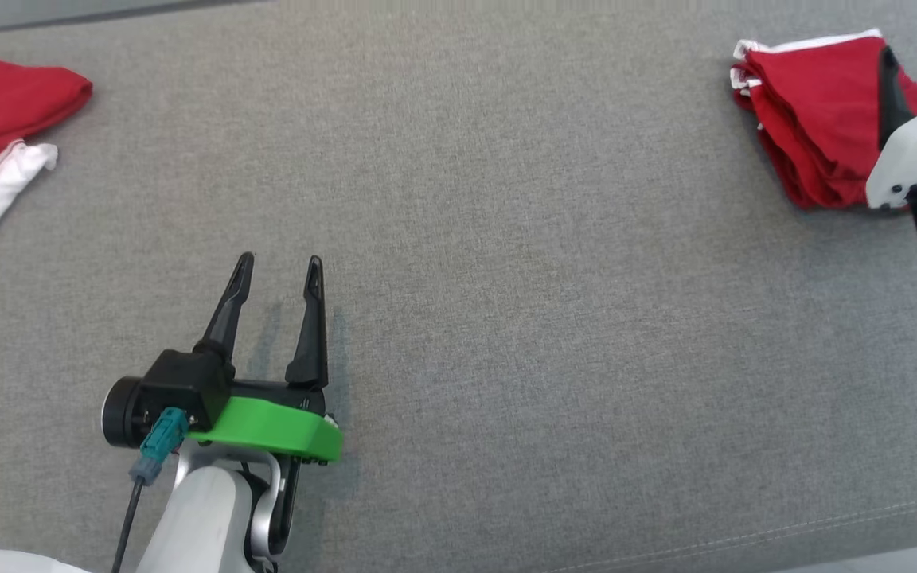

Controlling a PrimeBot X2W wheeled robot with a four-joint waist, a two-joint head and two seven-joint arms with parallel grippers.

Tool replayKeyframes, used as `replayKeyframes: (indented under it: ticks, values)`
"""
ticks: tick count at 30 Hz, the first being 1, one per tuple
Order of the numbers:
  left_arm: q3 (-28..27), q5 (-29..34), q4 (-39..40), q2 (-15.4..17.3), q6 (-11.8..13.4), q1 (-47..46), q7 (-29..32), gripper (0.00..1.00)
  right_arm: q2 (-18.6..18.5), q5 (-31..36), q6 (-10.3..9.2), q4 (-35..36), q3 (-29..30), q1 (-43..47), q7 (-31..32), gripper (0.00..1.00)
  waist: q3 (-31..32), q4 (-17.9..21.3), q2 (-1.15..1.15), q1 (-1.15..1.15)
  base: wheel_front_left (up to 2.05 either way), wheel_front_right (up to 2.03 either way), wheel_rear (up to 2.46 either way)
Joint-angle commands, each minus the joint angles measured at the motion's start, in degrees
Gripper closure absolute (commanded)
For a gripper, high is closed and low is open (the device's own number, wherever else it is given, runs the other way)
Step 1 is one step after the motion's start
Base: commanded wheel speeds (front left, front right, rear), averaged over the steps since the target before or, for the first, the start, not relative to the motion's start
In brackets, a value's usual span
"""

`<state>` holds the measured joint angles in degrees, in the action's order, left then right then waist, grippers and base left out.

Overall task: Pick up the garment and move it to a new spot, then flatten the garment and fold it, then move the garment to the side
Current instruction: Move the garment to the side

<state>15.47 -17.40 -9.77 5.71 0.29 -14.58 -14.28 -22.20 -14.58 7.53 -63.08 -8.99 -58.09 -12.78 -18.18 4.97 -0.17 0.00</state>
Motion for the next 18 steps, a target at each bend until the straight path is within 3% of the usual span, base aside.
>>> replayKeyframes:
  ticks: [1, 9, 16, 18]
  values:
    - [-0.4, -0.3, -0.5, -0.2, 0.3, 1.0, -0.4, 0.0, 0.2, -1.1, -0.08, 0.8, -0.5, 1.8, -0.6, 0.0, 4.7, -1.0, 0.17, 0.0, 0.0, 0.0, 0.0]
    - [-2.9, -2.4, -4.7, -1.0, 1.2, 4.8, -0.9, 0.0, 3.0, -4.2, -0.08, 11.1, -3.7, 13.2, -2.4, 0.0, 13.6, -3.4, 0.17, 0.0, 0.0, 0.0, 0.0]
    - [-5.6, -2.4, -5.1, -1.4, 1.6, 9.4, -0.9, 0.0, 8.4, -1.8, -0.07, 26.2, 0.1, 27.6, -2.4, 0.0, 18.4, -5.4, 0.17, 0.0, 0.0, 0.0, 0.0]
    - [-6.5, -1.8, -4.7, -1.6, 1.6, 10.6, -0.9, 0.0, 11.5, 0.6, -0.07, 32.7, 2.3, 33.8, -2.4, 0.0, 19.1, -6.3, 0.17, 0.0, 0.0, 0.0, 0.0]
